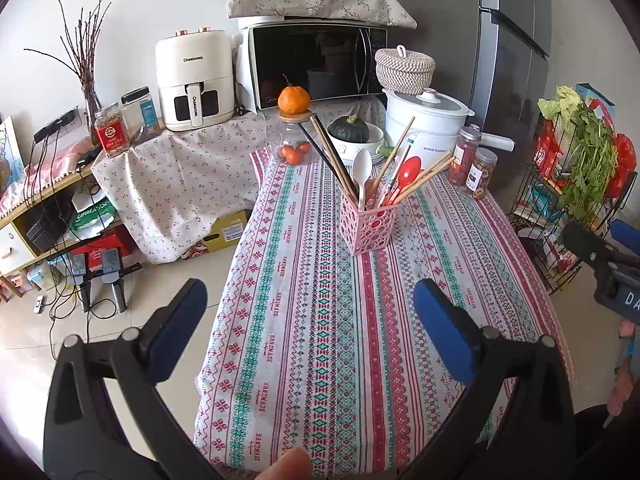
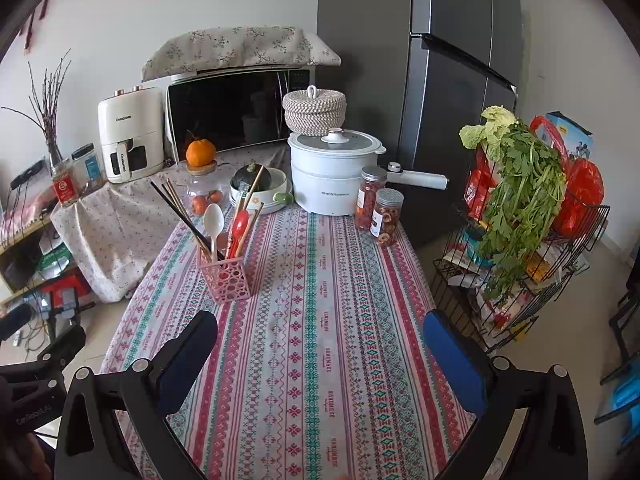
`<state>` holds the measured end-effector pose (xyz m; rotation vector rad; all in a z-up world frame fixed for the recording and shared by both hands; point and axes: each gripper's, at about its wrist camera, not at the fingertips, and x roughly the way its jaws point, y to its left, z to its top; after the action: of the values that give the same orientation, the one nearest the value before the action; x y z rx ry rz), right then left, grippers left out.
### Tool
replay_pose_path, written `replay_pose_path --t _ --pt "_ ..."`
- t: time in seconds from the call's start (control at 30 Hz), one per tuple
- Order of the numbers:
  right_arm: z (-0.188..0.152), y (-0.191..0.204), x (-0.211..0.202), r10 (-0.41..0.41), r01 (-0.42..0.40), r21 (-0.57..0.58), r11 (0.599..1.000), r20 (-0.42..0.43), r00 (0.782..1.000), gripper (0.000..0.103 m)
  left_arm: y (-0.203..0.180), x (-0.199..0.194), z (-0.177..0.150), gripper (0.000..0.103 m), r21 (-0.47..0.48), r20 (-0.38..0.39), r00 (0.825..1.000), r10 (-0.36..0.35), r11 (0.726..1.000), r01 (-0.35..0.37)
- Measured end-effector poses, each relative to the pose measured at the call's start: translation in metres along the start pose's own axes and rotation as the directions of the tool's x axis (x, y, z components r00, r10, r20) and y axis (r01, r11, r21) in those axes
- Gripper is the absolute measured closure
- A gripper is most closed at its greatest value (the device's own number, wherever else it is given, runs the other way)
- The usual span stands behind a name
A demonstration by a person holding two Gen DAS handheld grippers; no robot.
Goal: Organize utensils
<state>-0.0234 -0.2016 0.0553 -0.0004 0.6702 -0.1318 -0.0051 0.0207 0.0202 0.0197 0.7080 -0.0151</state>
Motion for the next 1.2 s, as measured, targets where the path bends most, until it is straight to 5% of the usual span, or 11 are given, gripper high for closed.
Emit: replay_pose_path --t 1.2 --pt "-0.012 0.006 0.028 0.072 -0.076 -0.038 0.996 -0.101 0.992 0.000 -0.023 0.011 -0.006 0.000 0.033 -0.008 1.000 0.014 0.999 -0.013"
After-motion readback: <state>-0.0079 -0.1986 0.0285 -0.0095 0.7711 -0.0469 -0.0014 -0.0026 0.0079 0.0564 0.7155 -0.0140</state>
